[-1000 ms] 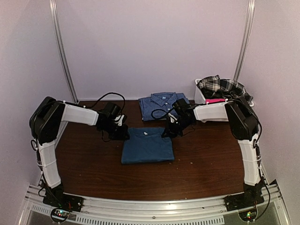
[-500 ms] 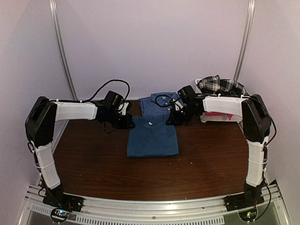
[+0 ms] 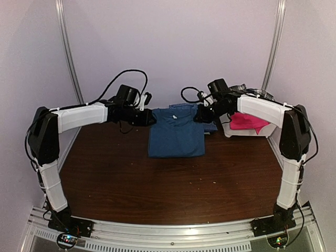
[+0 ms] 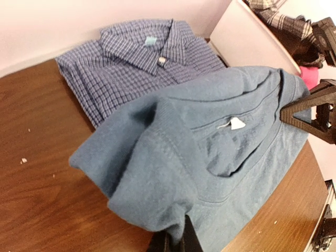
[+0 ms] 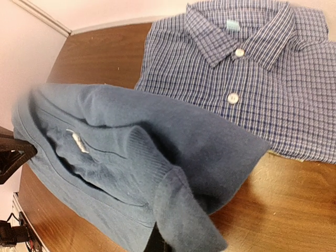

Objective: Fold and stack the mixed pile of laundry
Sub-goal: Place the square-folded T-shirt at the center of the board.

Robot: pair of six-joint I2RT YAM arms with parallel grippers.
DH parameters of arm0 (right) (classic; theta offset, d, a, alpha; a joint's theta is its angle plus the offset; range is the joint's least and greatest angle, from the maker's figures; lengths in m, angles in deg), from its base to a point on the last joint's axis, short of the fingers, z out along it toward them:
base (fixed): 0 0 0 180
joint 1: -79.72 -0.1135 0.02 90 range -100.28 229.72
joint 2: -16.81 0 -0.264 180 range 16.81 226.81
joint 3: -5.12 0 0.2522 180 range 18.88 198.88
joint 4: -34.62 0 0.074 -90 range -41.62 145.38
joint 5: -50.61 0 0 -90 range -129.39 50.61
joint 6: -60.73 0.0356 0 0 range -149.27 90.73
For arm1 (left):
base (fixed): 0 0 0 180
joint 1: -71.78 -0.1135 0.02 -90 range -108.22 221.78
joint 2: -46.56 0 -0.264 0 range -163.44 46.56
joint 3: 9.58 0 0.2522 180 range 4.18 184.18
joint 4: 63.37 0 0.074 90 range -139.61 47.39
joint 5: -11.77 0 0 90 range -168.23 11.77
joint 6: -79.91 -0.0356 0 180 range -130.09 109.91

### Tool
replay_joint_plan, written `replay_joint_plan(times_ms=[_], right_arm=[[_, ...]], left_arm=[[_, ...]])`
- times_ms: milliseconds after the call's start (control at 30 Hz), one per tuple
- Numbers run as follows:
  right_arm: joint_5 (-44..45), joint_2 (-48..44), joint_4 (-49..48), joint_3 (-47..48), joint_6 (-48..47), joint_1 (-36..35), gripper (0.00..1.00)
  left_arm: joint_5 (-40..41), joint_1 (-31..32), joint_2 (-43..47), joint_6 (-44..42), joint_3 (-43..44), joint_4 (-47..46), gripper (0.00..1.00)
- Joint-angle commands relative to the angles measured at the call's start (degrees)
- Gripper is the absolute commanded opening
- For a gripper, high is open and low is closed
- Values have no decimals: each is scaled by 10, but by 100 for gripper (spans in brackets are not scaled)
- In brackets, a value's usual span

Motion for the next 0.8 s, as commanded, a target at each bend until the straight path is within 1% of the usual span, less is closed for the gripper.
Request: replay_joint_plan(times_ms=[0, 133, 300, 433, 567, 633, 767], right_arm=[[38, -21, 20, 61, -29, 24, 0], [53, -1, 32, 116, -47, 45, 0], [66, 40, 33, 194, -62, 73, 0], [69, 89, 27, 254, -74, 85, 0], [73, 149, 36, 316, -82, 91, 0], [77, 169, 39, 336, -87, 92, 0], [85, 209, 35, 354, -96, 97, 0]], left_arm=[[15, 2, -19, -13, 63, -22, 0], [32, 2, -67, -16, 139, -22, 0], [48, 1, -140, -27, 260, -23, 0], [63, -3, -195, -28, 337, -30, 0], [58, -13, -255, -19, 414, -24, 0], [56, -18, -278, -14, 441, -19, 0], [50, -30, -308, -3, 455, -34, 0]])
